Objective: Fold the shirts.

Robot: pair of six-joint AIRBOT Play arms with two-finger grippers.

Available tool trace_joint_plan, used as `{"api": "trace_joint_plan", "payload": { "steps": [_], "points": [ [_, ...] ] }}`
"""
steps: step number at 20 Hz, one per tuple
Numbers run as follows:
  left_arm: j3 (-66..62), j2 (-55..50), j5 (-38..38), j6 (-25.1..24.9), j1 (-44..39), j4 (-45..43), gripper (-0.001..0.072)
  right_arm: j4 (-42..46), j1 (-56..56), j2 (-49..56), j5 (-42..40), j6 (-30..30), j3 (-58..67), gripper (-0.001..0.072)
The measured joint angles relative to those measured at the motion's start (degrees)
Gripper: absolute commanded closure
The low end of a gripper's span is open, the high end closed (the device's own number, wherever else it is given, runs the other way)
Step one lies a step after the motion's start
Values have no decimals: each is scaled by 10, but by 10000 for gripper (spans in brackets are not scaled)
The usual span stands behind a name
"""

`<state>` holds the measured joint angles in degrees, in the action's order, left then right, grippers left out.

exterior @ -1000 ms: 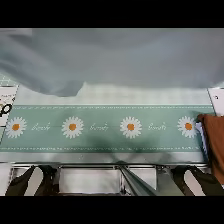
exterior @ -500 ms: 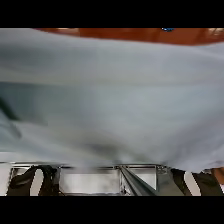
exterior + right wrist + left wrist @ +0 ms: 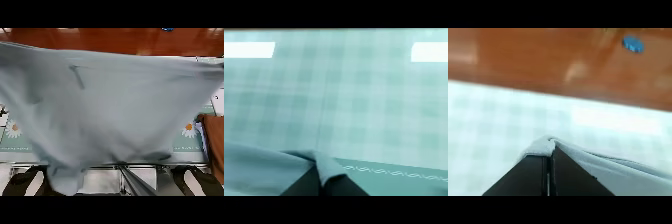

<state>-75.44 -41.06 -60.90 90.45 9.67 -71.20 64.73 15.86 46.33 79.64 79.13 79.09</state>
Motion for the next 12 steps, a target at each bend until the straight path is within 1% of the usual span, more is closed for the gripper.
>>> {"api": "trace_joint_plan", "payload": {
  "steps": [3, 6, 9, 12],
  "points": [
    [37, -125, 76, -10, -3, 44, 688, -51, 0, 129, -63, -41, -28, 683],
    [15, -271, 150, -20, -4, 86, 688, -107, 0, 280, -118, -74, -1, 683],
    [-58, -423, 191, -24, -5, 123, 688, -147, 0, 442, -145, -91, 92, 682],
    [-143, -546, 209, -26, -10, 157, 688, -168, 0, 573, -135, -74, 202, 682]
  ]
}}
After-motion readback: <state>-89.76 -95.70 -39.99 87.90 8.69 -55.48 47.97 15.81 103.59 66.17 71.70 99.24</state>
